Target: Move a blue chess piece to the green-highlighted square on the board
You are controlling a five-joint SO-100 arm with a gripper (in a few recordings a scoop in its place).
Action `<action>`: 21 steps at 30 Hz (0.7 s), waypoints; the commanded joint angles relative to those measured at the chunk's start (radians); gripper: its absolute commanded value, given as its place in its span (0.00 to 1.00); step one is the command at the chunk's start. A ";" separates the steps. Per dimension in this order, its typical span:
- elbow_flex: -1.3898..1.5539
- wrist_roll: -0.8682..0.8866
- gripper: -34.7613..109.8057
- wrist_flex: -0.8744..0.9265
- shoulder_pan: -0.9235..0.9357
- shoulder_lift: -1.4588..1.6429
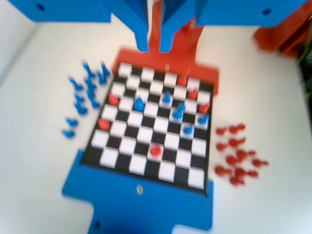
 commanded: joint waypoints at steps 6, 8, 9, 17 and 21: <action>-0.034 0.040 0.25 0.087 -0.066 0.344; 0.026 0.032 0.25 0.080 -0.063 0.448; 0.061 0.026 0.25 0.066 -0.060 0.508; 0.245 0.000 0.25 0.049 -0.031 0.839; 0.322 0.000 0.25 0.026 -0.015 0.934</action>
